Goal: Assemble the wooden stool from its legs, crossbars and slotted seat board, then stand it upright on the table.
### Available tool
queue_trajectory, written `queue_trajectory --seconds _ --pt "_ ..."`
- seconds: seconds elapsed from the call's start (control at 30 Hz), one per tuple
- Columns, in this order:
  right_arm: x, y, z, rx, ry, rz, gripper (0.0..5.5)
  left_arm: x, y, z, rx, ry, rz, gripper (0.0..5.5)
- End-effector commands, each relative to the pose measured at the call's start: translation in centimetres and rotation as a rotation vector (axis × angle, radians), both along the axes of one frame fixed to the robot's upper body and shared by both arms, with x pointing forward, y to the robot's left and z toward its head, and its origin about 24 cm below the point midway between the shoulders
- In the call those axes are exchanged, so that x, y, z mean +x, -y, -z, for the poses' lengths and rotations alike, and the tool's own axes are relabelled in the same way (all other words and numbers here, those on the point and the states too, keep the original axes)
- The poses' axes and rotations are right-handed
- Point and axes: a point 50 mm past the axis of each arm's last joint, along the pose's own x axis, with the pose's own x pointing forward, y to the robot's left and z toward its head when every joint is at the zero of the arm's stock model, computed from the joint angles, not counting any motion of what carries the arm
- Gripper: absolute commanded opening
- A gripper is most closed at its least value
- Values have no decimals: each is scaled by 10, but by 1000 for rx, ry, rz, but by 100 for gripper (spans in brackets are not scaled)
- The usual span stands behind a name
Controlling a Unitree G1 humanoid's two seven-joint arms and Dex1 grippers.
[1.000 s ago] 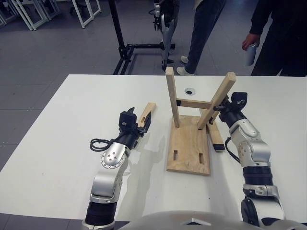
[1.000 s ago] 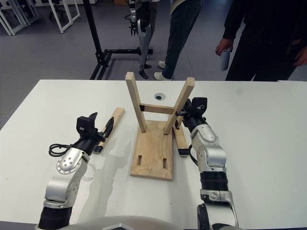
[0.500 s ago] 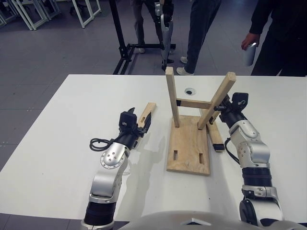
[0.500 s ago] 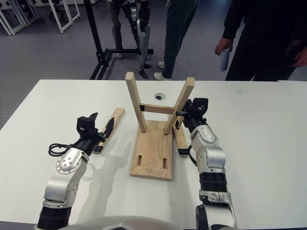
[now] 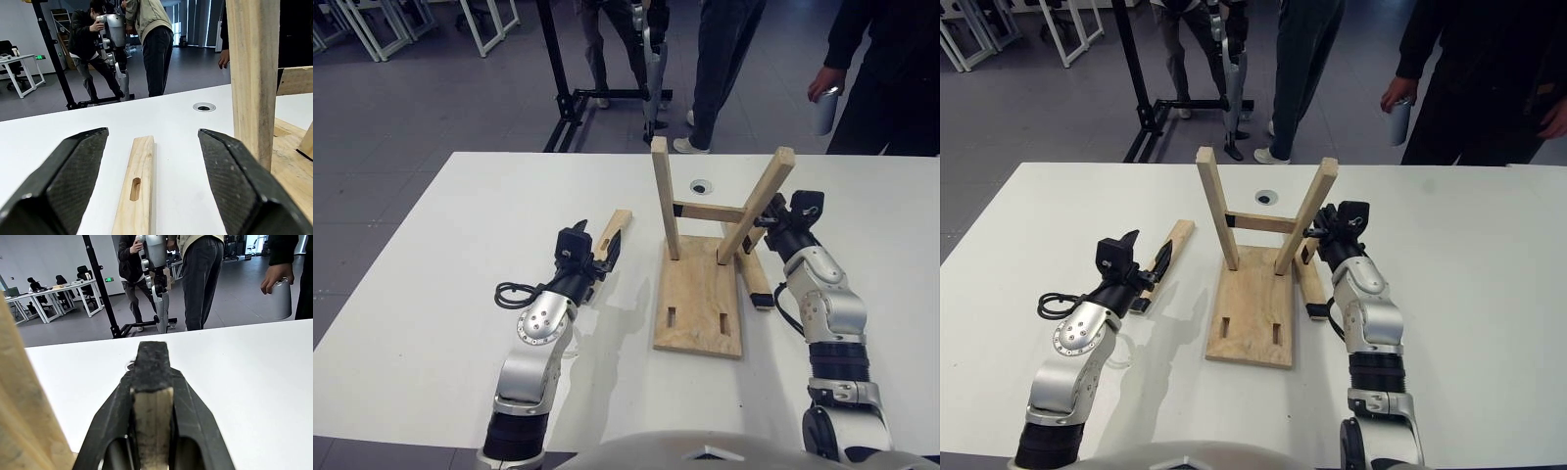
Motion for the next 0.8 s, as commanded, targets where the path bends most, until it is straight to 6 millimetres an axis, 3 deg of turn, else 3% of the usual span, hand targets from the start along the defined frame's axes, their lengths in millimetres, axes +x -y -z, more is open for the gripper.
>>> queue_trajectory --seconds 0.03,0.2,0.33,0.43,0.63,0.8 --pt "-4 -1 6 -15 -28 3 42 1 0 -4 17 13 6 340" --pt "-11 -3 33 -73 -99 -16 42 2 1 -6 25 23 13 340" --pt "-23 0 77 -118 -215 -13 42 2 3 -6 24 21 21 340" --pt "-31 5 94 -123 -263 0 42 2 2 -7 26 23 20 340" --pt "-32 9 97 -145 -282 -13 42 1 4 -5 19 21 16 340" --pt "-33 25 72 -160 -199 54 42 1 4 -4 17 19 9 340"
